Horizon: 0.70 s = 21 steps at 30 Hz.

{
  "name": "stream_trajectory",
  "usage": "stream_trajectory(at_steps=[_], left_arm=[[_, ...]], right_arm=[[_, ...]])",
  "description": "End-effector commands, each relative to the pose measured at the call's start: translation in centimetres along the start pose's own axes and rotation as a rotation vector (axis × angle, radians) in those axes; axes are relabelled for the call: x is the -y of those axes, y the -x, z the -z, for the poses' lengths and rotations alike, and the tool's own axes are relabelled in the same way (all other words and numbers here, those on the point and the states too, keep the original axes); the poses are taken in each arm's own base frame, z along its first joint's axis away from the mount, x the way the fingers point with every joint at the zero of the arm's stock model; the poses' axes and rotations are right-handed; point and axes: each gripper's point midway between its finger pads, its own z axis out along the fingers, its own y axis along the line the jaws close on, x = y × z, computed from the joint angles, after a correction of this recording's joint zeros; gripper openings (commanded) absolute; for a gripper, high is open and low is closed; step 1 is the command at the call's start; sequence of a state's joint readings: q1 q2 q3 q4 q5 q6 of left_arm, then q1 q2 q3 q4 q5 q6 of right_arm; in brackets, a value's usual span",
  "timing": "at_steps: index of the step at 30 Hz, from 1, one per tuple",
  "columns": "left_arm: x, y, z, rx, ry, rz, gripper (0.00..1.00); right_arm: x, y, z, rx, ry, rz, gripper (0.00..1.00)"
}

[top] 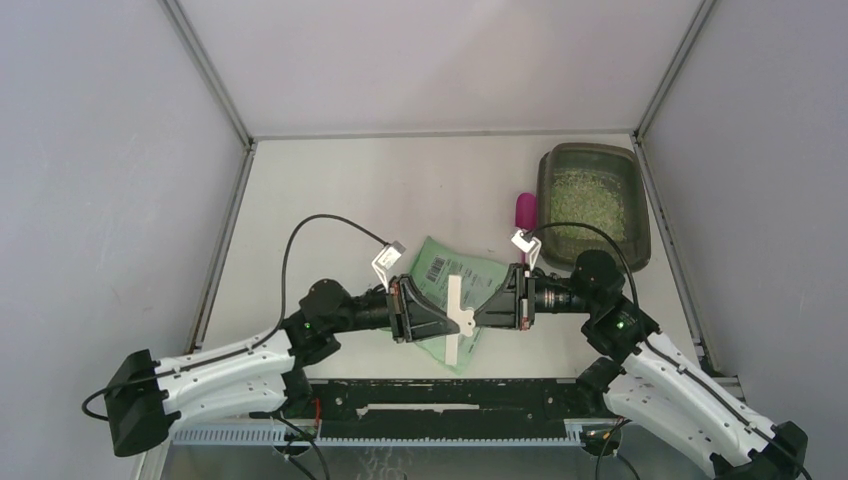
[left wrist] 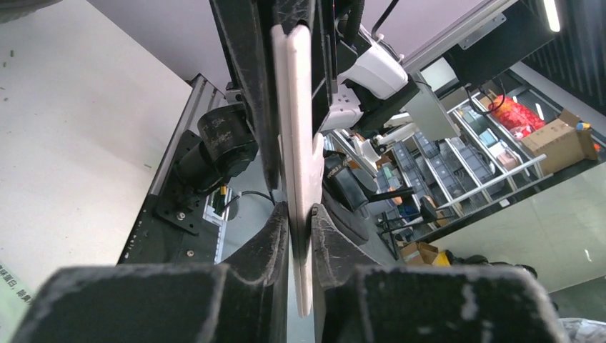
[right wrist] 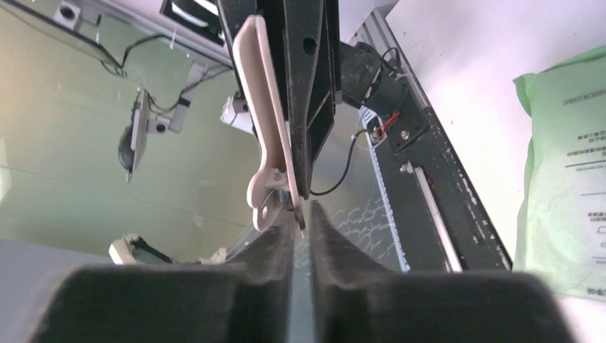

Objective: Fill the litter box with clean litter
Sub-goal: Pick up the clamp at the center of the board.

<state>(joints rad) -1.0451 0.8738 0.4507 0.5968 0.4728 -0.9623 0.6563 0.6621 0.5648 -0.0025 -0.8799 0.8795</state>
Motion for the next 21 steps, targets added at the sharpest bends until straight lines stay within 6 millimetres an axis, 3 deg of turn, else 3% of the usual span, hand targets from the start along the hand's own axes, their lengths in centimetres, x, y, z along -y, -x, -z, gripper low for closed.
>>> stream_trajectory(at_steps=[1,3,5,12,21], left_arm=[[1.4,0.6,0.9,0.036,-0.081,-0.013,0.11],[1.4,1.1,1.4,0.059,-0.084,-0.004,0.11],[1.6,1.3,1.6,0.064,-0.089,0.004,0.1],[1.4,1.9,1.2,0.068,-0.074,0.087,0.08],[-0.2,1.8,-0.2,0.066,-0.08,0.246,0.06]], right_arm=[[-0.9,1.5,0.2,0.066,-0.003,0.053,0.4],[-0.3,1.3,0.8,0.072,-0.036,0.039,0.64],[0.1,1.4,1.5,0.092,-0.064,0.038,0.77],[-0.7,1.9,2.8,0.148,-0.06,0.05,0.8],[-1.1,3.3,2.6,0.224,-0.069,-0.04,0.81]])
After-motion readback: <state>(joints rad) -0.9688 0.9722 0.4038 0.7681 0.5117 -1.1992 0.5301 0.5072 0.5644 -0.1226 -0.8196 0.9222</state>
